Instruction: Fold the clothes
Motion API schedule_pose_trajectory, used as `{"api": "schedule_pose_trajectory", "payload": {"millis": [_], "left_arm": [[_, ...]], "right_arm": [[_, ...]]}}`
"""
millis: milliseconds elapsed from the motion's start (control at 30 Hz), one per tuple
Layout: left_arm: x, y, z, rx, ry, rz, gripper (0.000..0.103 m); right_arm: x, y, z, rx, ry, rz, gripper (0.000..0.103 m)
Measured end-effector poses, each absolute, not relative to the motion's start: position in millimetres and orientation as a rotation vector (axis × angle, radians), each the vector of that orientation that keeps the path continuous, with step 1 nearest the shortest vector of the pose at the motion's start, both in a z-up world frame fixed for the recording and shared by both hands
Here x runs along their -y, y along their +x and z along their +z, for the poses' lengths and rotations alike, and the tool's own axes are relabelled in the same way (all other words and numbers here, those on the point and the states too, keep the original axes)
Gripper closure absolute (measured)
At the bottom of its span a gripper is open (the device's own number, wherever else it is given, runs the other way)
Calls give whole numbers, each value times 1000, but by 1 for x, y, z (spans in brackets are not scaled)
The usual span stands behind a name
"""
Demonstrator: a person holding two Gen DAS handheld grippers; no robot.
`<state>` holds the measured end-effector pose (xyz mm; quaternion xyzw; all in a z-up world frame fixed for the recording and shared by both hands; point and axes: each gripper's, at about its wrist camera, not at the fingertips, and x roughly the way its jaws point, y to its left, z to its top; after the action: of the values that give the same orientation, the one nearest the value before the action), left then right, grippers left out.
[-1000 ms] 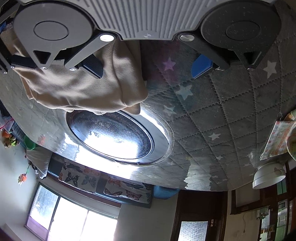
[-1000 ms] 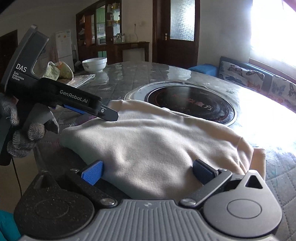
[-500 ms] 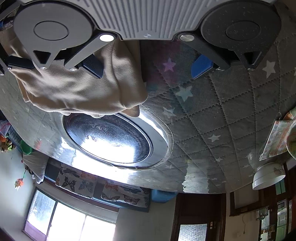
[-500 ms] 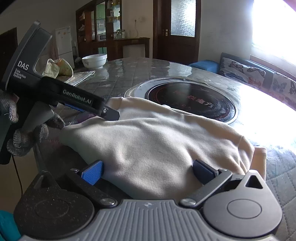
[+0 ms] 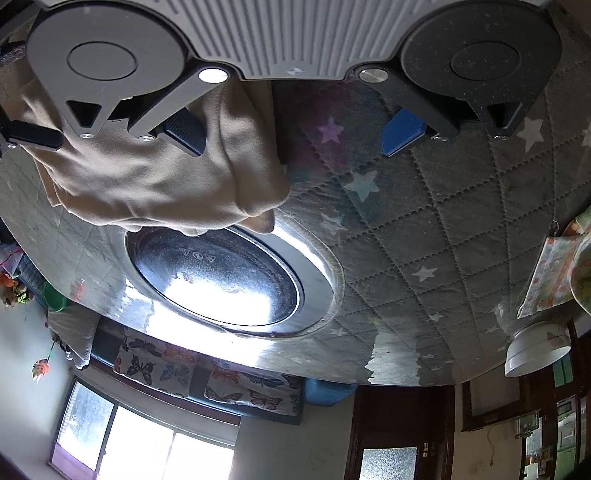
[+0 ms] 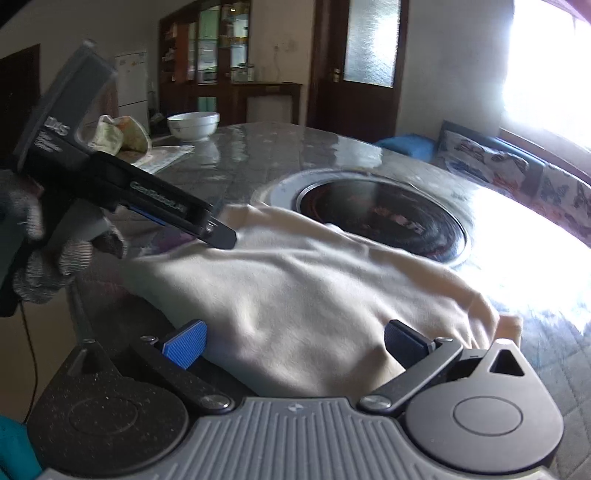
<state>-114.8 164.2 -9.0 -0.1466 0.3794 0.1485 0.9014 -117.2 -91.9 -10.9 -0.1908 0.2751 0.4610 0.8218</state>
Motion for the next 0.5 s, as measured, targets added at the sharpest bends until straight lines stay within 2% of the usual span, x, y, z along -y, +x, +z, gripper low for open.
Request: {"api": "schedule_pose_trajectory", "payload": {"millis": [167,233,300,500], "left_arm": [[-174,-120,-2,-779,-327,329,0],[-179,-122,2,-773,-340,341,0],[-183,-124,5,-763,-354,352,0],[-196,-131,10,-749,-444,347,0]], "right_arm": [[77,-136,0,-528,-497,1056,2],[67,-146,3,-505,-540,1097,10],[59,-151,5,-495,-576,1126,10],[28,-167,1,-471,-703,1194,26]]}}
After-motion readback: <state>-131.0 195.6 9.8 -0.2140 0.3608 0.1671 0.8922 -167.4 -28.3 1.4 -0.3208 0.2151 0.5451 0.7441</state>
